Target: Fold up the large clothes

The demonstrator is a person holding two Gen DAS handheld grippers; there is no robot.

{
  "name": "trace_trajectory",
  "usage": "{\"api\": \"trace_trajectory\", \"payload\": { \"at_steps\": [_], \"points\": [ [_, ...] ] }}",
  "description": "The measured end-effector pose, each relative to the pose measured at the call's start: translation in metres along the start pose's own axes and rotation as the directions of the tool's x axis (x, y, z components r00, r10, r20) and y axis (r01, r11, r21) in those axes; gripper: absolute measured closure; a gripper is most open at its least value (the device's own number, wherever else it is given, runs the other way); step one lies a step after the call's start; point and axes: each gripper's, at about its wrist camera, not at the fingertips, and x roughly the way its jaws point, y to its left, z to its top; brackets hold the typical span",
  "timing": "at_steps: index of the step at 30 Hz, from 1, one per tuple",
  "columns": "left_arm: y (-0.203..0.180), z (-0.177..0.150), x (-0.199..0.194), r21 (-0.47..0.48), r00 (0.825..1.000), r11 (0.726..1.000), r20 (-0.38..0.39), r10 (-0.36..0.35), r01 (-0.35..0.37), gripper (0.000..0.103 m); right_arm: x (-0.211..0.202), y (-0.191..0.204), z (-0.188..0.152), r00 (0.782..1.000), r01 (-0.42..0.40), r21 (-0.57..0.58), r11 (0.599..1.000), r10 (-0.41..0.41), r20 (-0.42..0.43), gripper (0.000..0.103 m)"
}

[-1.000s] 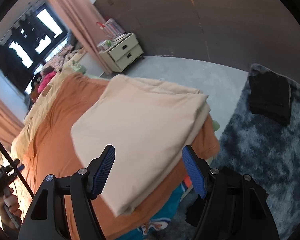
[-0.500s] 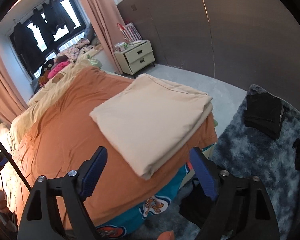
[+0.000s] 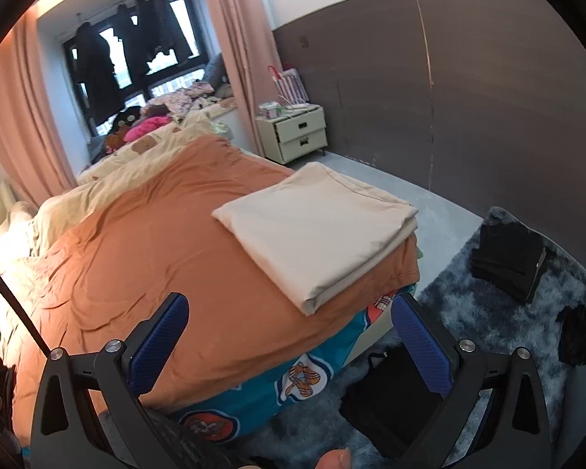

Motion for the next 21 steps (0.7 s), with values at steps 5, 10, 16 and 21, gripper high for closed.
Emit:
{"api": "trace_trajectory", "payload": {
  "at_steps": [5, 10, 16, 21],
  "points": [
    [-0.008, -0.018, -0.035, 0.019, 0.999, 0.999, 0.031, 0.028, -0.029, 0.000, -0.020, 0.004, -0.021, 0.999, -0.025, -0.032, 0.999, 0.026, 0.019, 0.000],
    [-0.010, -0.044, -0.071, 0.016, 0.995, 0.997, 0.068, 0.068, -0.069, 0.000, -0.039, 0.010, -0.043, 0.997, -0.072, -0.056, 0.996, 0.074, 0.035, 0.000],
    [-0.002, -0.075, -0.111, -0.027, 0.988, 0.994, 0.110, 0.108, -0.106, 0.000, -0.054, 0.019, -0.067, 0.996, -0.082, -0.076, 0.994, 0.085, 0.040, 0.000],
    [0.000, -0.093, -0.148, -0.034, 0.973, 0.987, 0.163, 0.163, -0.159, 0.000, -0.066, 0.031, -0.089, 0.994, -0.100, -0.092, 0.991, 0.104, 0.043, 0.000]
  ]
}}
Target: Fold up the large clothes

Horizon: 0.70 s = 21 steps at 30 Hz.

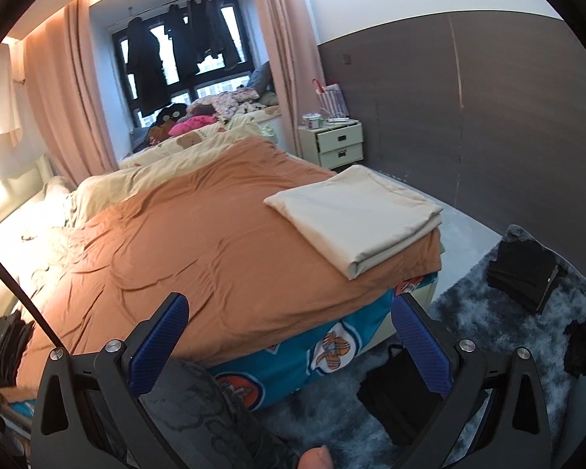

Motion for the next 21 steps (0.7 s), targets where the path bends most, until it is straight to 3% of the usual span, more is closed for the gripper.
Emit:
{"api": "trace_trajectory", "payload": {
  "at_steps": [7, 15, 21],
  "points": [
    [0.005, -0.020, -0.037, 0.004, 0.997, 0.999, 0.052, 0.054, -0.055, 0.000, -0.016, 0.012, -0.032, 0.999, -0.038, 0.006, 0.999, 0.038, 0.017, 0.000],
    [0.007, -0.055, -0.059, -0.023, 0.996, 0.997, 0.052, 0.075, -0.074, 0.000, -0.027, 0.028, -0.065, 0.996, -0.083, -0.032, 0.996, 0.083, 0.007, 0.000],
    [0.014, -0.070, -0.062, -0.057, 0.995, 0.994, 0.040, 0.096, -0.093, 0.000, -0.027, 0.035, -0.069, 0.995, -0.100, -0.053, 0.994, 0.100, 0.002, 0.000]
  ]
}}
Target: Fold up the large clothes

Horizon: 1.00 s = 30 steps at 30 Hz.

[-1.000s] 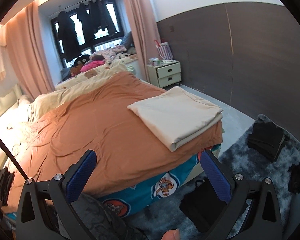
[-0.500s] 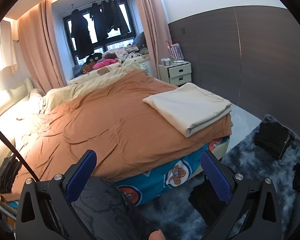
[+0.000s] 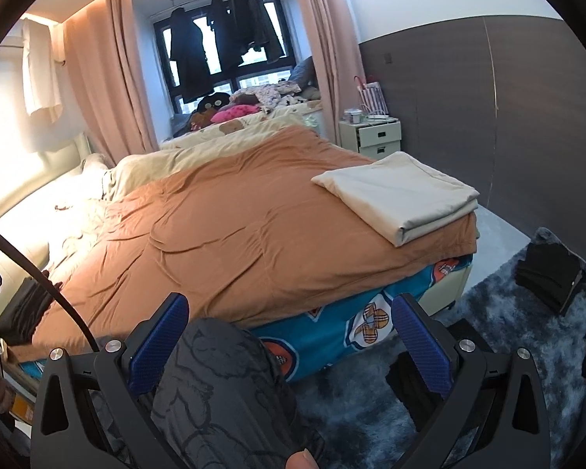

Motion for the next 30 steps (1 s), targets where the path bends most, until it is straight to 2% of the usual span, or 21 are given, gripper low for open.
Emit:
{"api": "trace_trajectory", "payload": {
  "at_steps": [8, 15, 30],
  "points": [
    [-0.002, 0.001, -0.007, -0.004, 1.000, 1.000, 0.015, 0.023, -0.023, 0.000, 0.004, 0.014, -0.008, 1.000, 0.008, -0.007, 1.000, -0.008, 0.000, 0.000],
    [0.000, -0.003, -0.008, -0.020, 1.000, 0.999, 0.011, 0.026, -0.026, 0.000, 0.011, 0.023, -0.008, 0.999, 0.010, -0.024, 1.000, -0.011, -0.033, 0.000],
    [-0.001, -0.005, -0.013, -0.028, 0.999, 0.999, 0.018, 0.028, -0.028, 0.000, 0.001, 0.033, -0.011, 1.000, 0.007, -0.046, 0.999, -0.008, -0.019, 0.000]
  ]
}}
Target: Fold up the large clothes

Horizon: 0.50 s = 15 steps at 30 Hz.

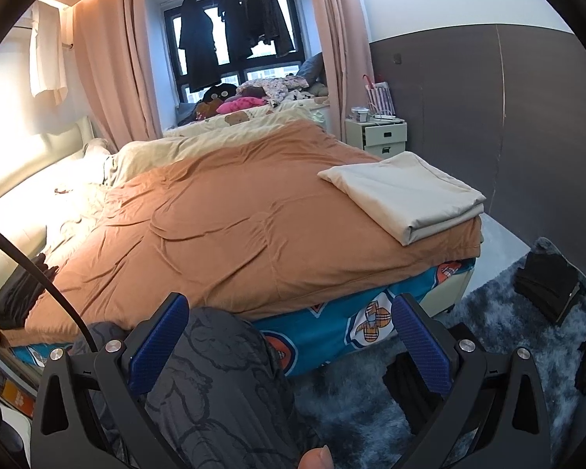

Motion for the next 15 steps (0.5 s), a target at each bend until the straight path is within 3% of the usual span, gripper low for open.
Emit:
{"api": "trace_trajectory", "payload": {
  "at_steps": [15],
  "points": [
    [-0.0064, -0.0018, -0.0058, -0.005, 1.000, 1.000, 0.007, 0.003, -0.003, 0.000, 0.0000, -0.0098, 0.0003, 1.000, -0.004, 0.003, 1.000, 0.004, 0.003, 0.000]
  ]
}}
